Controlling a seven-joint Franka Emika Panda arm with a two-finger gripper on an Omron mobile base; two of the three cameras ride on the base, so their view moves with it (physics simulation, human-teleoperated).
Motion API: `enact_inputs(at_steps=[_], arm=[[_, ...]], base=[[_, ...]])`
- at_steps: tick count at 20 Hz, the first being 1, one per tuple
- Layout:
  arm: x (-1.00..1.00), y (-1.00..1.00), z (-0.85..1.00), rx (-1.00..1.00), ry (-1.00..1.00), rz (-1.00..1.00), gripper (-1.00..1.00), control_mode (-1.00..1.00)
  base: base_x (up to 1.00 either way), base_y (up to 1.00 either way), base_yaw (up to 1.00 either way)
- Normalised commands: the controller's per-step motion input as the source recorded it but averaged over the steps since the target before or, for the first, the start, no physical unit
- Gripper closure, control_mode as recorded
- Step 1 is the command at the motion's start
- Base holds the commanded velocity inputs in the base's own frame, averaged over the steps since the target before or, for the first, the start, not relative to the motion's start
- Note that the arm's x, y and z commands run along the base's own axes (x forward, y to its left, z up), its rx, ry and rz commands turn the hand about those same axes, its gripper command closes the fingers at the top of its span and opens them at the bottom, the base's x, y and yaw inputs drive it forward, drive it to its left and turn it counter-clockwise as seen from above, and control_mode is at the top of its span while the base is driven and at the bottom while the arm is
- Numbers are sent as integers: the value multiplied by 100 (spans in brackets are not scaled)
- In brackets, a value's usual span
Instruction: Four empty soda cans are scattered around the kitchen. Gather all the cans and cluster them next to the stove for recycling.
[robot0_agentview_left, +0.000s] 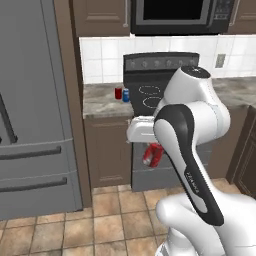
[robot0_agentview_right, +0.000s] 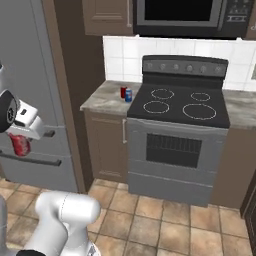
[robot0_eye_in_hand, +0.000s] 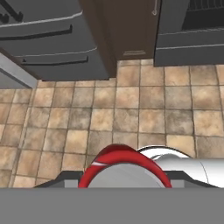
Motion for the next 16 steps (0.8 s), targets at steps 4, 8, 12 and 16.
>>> enact_inputs(at_steps=[4,8,12,16], arm=[[0,0,0,0,0,0,100,100],[0,0,0,0,0,0,100,100],[0,0,0,0,0,0,100,100],[0,0,0,0,0,0,100,100]], base=[[34,-56,0],[45,-13,0],[39,0,0],[29,0,0]])
